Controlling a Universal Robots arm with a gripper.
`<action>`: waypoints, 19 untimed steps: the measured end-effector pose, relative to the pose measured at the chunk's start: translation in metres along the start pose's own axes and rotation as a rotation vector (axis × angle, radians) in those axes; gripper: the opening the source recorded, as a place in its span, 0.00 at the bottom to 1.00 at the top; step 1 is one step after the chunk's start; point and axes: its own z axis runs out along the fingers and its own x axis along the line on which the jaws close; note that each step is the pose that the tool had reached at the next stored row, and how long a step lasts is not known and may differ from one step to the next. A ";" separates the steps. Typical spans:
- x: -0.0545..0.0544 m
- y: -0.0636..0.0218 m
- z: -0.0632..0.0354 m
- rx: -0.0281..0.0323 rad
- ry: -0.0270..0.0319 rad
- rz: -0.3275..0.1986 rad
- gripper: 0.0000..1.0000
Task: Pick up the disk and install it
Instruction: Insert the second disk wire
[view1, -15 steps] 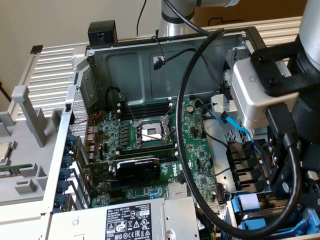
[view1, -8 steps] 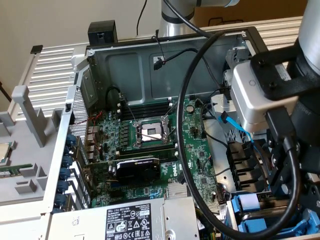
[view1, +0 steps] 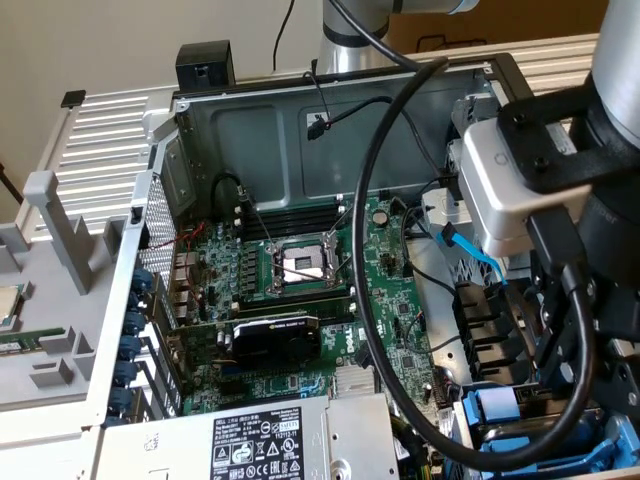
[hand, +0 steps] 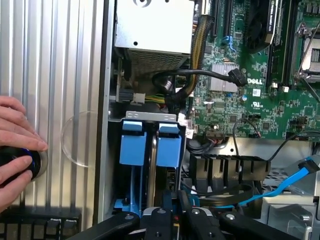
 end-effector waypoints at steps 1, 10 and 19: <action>-0.001 0.0000 0.0001 -0.0002 0.0038 0.000 0.17; -0.011 -0.0007 0.0010 -0.0039 0.0615 -0.003 0.17; -0.011 -0.0006 0.0010 -0.0041 0.0656 -0.003 0.17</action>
